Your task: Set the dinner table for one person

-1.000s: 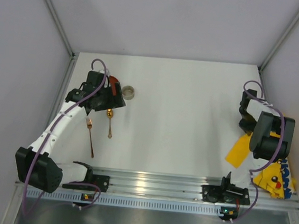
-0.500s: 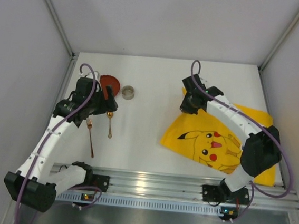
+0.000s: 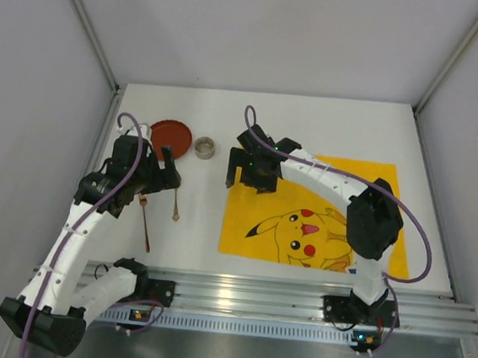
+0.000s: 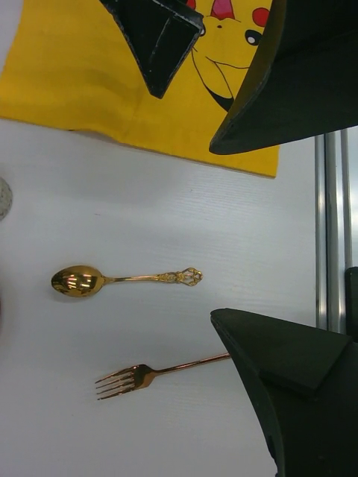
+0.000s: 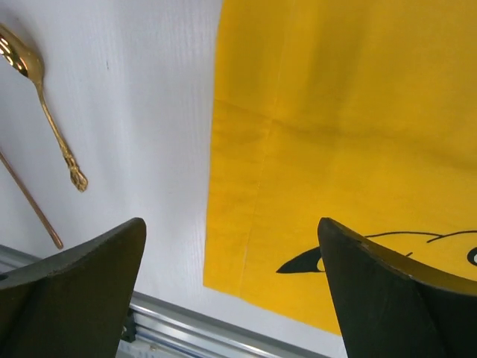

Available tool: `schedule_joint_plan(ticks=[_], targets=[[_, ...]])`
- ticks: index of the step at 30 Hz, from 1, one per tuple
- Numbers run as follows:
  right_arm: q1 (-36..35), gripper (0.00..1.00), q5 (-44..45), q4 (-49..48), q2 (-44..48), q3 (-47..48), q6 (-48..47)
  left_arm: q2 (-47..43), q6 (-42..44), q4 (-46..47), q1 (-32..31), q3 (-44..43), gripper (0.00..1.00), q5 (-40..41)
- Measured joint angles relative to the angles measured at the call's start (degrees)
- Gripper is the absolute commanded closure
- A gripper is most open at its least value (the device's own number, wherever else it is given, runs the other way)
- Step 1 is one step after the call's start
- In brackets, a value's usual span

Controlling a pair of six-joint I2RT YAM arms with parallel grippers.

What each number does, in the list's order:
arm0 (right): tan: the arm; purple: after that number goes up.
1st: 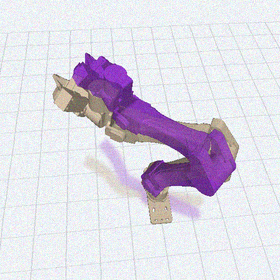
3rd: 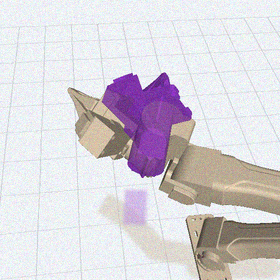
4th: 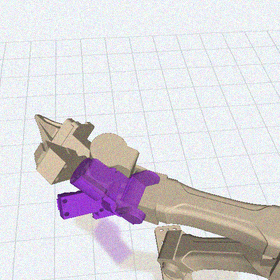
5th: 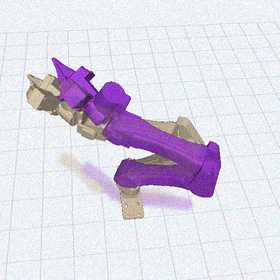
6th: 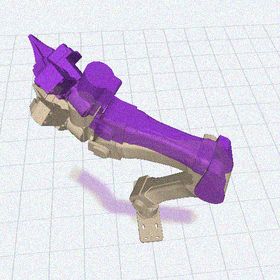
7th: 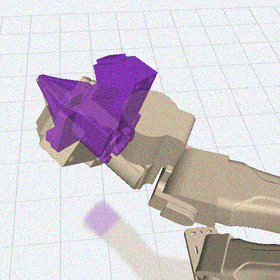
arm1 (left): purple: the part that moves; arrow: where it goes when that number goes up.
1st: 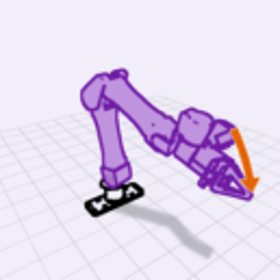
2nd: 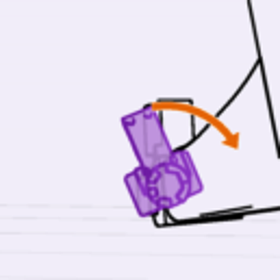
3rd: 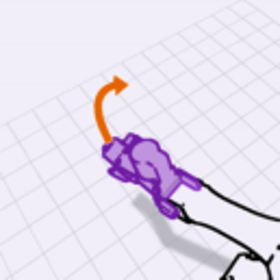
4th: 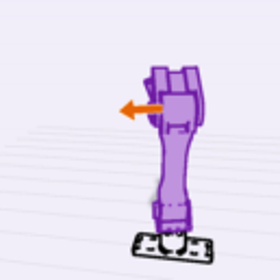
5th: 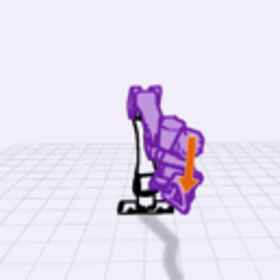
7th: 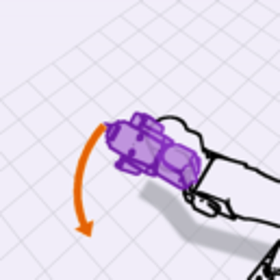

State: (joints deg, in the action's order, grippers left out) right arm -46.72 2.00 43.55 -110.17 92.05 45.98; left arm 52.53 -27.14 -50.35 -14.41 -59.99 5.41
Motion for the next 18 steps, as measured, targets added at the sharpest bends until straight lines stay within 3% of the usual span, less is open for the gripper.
schedule_joint_plan(ticks=[4, 13, 18], targets=[[0.74, 0.0, 0.81, -0.72, 2.75, -1.66, -1.84, 0.46, 0.04, 0.11, 0.0, 0.0, 0.11, 0.24], [11.37, 0.01, 2.91, -1.46, 23.56, -21.07, -7.56, 11.47, 0.02, 3.54, 0.0, -1.57, 0.11, 0.22], [18.23, 0.03, 2.08, -2.21, 20.72, -24.92, -11.72, 23.08, 0.0, 8.07, 0.0, -7.52, 0.11, 0.2]])
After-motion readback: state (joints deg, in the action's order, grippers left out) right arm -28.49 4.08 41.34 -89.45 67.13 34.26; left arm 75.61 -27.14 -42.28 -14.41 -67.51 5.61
